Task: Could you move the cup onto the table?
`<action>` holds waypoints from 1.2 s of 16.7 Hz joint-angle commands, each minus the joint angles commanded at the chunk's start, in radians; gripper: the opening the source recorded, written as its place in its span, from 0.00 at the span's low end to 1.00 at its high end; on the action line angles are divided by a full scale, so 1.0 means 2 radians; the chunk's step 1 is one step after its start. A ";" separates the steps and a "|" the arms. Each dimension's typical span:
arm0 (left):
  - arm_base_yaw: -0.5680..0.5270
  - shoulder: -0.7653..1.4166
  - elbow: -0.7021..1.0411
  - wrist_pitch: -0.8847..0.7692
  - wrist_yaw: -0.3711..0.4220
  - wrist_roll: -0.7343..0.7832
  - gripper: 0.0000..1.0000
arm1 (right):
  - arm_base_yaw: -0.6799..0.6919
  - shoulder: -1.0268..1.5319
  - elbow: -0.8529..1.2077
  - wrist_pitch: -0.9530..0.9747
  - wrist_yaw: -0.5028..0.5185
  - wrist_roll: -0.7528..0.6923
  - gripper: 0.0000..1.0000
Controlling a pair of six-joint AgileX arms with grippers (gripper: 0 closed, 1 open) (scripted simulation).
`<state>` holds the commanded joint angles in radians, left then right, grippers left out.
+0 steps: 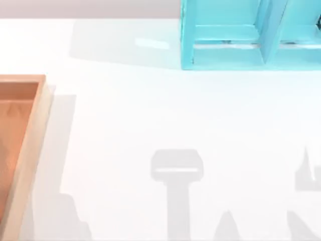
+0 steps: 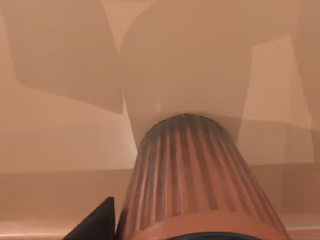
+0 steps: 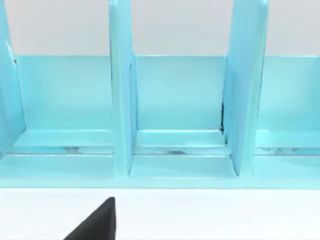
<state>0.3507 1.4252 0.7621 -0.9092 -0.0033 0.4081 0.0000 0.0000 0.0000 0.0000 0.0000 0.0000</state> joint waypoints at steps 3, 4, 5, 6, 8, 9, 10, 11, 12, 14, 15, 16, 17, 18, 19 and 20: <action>0.000 0.000 0.000 0.000 0.000 0.000 0.70 | 0.000 0.000 0.000 0.000 0.000 0.000 1.00; 0.000 0.000 0.000 0.000 0.000 0.000 0.62 | 0.000 0.000 0.000 0.000 0.000 0.000 1.00; 0.000 0.000 0.000 0.000 0.000 0.000 0.55 | 0.000 0.000 0.000 0.000 0.000 0.000 1.00; 0.000 0.000 0.000 0.000 0.000 0.000 0.47 | 0.000 0.000 0.000 0.000 0.000 0.000 1.00; 0.000 0.000 0.000 0.000 0.000 0.000 0.32 | 0.000 0.000 0.000 0.000 0.000 0.000 1.00; 0.000 0.000 0.000 0.000 0.000 0.000 0.25 | 0.000 0.000 0.000 0.000 0.000 0.000 1.00; 0.000 0.000 0.000 0.000 0.000 0.000 0.17 | 0.000 0.000 0.000 0.000 0.000 0.000 1.00; 0.000 0.000 0.000 0.000 0.000 0.000 0.10 | 0.000 0.000 0.000 0.000 0.000 0.000 1.00; 0.000 0.000 0.000 0.000 0.000 0.000 0.02 | 0.000 0.000 0.000 0.000 0.000 0.000 1.00; 0.000 0.000 0.000 0.000 0.000 0.000 0.00 | 0.000 0.000 0.000 0.000 0.000 0.000 1.00; 0.000 0.000 0.000 0.000 0.000 0.000 0.00 | 0.000 0.000 0.000 0.000 0.000 0.000 1.00; 0.000 0.000 0.000 0.000 0.000 0.000 0.00 | 0.000 0.000 0.000 0.000 0.000 0.000 1.00; 0.000 0.000 0.000 0.000 0.000 0.000 0.00 | 0.000 0.000 0.000 0.000 0.000 0.000 1.00; 0.000 0.000 0.000 0.000 0.000 0.000 0.00 | 0.000 0.000 0.000 0.000 0.000 0.000 1.00; 0.000 0.000 0.000 0.000 0.000 0.000 0.00 | 0.000 0.000 0.000 0.000 0.000 0.000 1.00; 0.000 0.000 0.000 0.000 0.000 0.000 0.00 | 0.000 0.000 0.000 0.000 0.000 0.000 1.00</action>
<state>0.3507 1.4252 0.7621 -0.9092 -0.0033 0.4081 0.0000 0.0000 0.0000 0.0000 0.0000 0.0000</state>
